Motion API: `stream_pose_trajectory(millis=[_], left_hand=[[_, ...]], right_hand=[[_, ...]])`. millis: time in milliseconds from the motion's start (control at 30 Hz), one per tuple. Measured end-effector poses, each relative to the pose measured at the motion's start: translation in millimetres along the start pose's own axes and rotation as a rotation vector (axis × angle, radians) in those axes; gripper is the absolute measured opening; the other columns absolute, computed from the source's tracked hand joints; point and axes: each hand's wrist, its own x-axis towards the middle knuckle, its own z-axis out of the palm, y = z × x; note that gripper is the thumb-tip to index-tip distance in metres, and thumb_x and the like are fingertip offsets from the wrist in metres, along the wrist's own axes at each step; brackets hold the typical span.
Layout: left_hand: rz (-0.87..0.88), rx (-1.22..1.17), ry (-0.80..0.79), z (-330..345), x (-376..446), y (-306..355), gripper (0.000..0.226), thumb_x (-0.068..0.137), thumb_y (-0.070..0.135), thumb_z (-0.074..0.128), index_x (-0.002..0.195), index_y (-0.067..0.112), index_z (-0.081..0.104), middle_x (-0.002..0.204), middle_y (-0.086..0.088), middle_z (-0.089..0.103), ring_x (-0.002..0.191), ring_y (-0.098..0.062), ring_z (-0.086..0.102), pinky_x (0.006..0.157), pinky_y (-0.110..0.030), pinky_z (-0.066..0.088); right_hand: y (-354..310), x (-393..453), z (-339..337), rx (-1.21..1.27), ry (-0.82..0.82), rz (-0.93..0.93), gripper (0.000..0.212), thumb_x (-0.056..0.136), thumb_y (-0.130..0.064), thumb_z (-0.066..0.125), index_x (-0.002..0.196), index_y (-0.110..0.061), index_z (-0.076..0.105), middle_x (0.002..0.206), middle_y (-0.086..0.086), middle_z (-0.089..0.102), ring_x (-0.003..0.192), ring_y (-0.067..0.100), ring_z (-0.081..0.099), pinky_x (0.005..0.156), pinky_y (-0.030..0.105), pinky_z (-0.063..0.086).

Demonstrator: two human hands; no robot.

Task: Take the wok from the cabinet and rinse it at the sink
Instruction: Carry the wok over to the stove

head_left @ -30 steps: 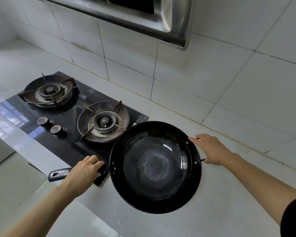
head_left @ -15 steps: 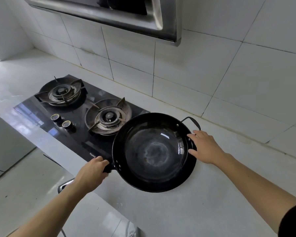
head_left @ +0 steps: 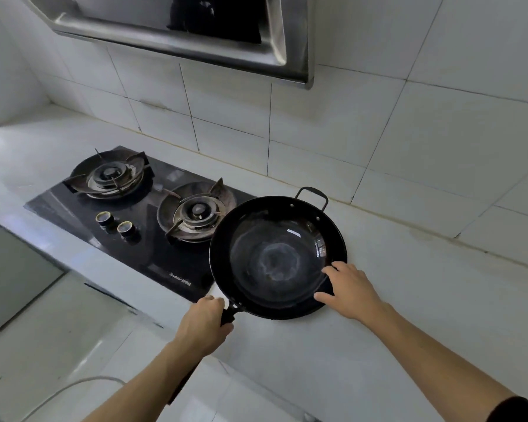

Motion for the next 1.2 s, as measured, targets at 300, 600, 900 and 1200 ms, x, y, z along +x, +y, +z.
stream_pose_trajectory(millis=[300,600,900,1200], left_hand=[[0.154,-0.177,-0.023,5,-16,-15,0.024,0.085,0.039,0.062,0.09,0.02,0.048,0.089,0.004,0.048,0.075,-0.016,0.05,0.067,-0.027,0.043],[0.185,-0.269,-0.002,6,-30,-26,0.034,0.084,0.036,0.065,0.114,0.023,0.056,0.095,0.007,0.052,0.083,-0.012,0.056,0.074,-0.024,0.049],[0.14,-0.336,0.002,17,-35,-2,0.03,0.088,0.028,0.061,0.116,0.02,0.057,0.098,0.007,0.05,0.079,-0.011,0.05,0.068,-0.017,0.036],[0.108,-0.339,0.015,9,-14,29,0.029,0.086,0.026,0.064,0.114,0.019,0.06,0.094,0.007,0.048,0.079,-0.01,0.05,0.068,-0.017,0.038]], right_hand=[[-59,-36,31,-0.002,0.052,0.228,0.063,0.076,-0.064,0.064,0.121,-0.02,0.058,0.124,0.0,0.055,0.122,0.021,0.045,0.096,0.035,0.041],[-82,-47,45,0.018,0.206,0.236,0.047,0.078,-0.065,0.063,0.095,-0.021,0.064,0.097,-0.005,0.06,0.097,0.017,0.054,0.082,0.031,0.04],[-61,-43,43,0.043,0.214,0.215,0.048,0.08,-0.066,0.061,0.098,-0.022,0.063,0.099,-0.007,0.059,0.101,0.014,0.052,0.083,0.029,0.038],[-29,-30,34,0.099,0.195,0.226,0.047,0.079,-0.062,0.066,0.097,-0.019,0.062,0.098,-0.005,0.058,0.099,0.015,0.051,0.078,0.028,0.039]])
